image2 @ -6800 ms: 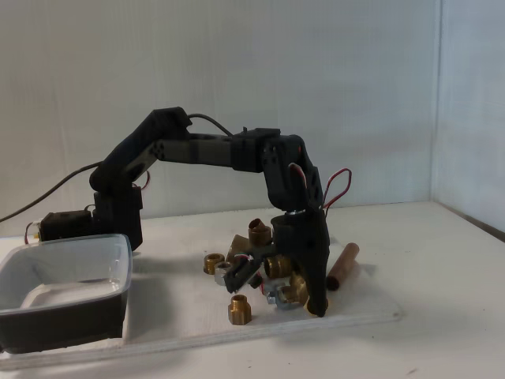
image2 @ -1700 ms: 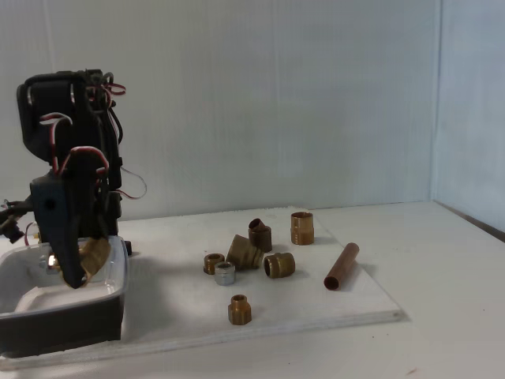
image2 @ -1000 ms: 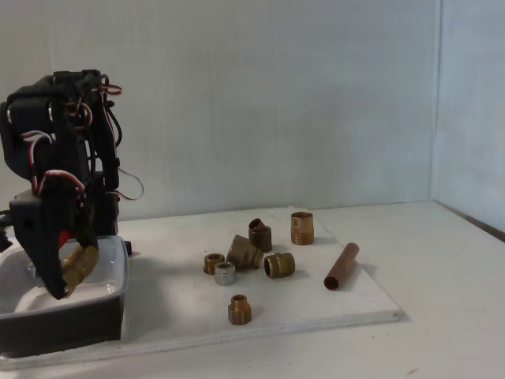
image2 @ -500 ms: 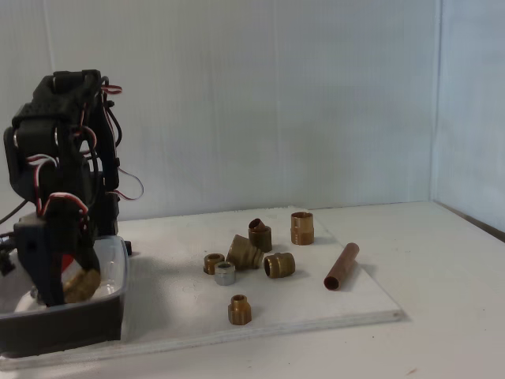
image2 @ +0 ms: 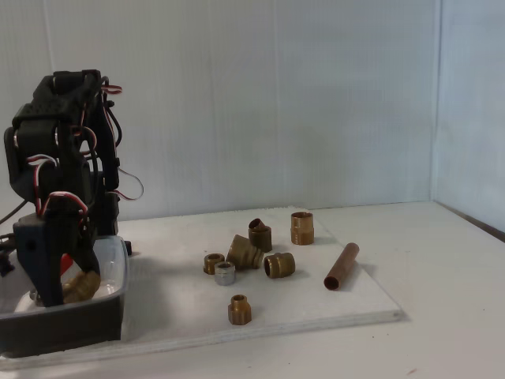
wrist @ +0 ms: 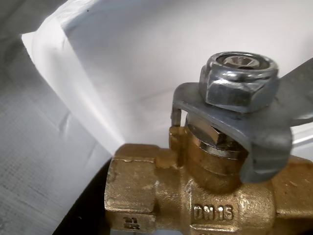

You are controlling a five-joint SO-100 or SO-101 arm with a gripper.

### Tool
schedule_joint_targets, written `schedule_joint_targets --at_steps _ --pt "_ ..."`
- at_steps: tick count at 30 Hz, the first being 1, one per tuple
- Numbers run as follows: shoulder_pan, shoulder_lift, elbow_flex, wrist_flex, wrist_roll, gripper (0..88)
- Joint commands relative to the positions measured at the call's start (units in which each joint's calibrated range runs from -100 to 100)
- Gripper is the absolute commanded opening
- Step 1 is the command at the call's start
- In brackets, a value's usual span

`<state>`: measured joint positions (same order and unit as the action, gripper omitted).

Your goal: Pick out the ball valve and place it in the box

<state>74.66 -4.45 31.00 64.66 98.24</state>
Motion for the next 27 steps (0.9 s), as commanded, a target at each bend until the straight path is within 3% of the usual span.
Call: schedule_joint_targets --at_steps 1,5,20,27 --pt "-0.6 -1.4 -0.8 1.7 0.4 34.8" --pt "-0.9 -1.4 -0.9 1.2 0.4 42.7" --pt "-1.3 -2.1 -1.2 2.5 0.4 42.7" --pt "-2.4 -9.2 -8.0 15.2 0.4 42.7"
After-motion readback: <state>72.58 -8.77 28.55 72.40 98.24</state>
